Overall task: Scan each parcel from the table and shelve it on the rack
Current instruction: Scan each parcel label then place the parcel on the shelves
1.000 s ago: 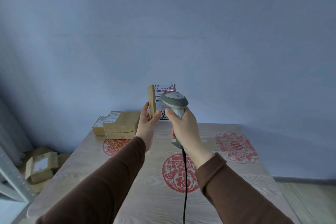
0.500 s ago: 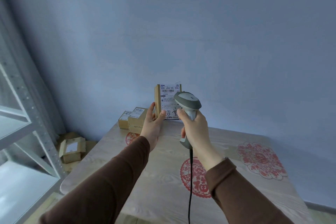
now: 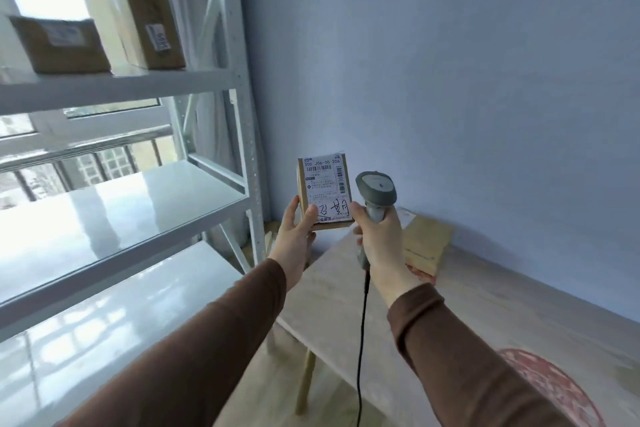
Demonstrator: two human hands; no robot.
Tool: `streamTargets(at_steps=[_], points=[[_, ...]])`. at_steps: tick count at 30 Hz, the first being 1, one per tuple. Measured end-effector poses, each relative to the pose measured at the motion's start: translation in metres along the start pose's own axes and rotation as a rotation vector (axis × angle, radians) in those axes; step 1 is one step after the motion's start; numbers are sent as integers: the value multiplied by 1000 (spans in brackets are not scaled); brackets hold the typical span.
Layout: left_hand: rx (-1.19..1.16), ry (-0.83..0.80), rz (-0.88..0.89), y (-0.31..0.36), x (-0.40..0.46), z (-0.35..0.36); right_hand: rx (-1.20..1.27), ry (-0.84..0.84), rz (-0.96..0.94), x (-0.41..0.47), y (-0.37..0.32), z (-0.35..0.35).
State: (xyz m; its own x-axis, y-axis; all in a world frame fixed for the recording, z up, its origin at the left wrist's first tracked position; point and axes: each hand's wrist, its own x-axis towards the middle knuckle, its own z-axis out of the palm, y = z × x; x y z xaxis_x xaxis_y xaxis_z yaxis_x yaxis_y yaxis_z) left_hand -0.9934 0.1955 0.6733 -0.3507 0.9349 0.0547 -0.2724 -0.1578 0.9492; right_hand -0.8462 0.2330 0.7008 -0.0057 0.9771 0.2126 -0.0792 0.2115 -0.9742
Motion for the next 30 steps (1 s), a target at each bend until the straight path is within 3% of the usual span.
streamTargets(at_steps=[13,21,30], points=[[-6,338,2,94,-9,-311,90,-326,177,-75,17,328],[-117,509,-16,132,-8,-438,4,-550,179,-100,14,466],[-58,663,-43,148,18,-551,61,-726,521,-92,56,603]])
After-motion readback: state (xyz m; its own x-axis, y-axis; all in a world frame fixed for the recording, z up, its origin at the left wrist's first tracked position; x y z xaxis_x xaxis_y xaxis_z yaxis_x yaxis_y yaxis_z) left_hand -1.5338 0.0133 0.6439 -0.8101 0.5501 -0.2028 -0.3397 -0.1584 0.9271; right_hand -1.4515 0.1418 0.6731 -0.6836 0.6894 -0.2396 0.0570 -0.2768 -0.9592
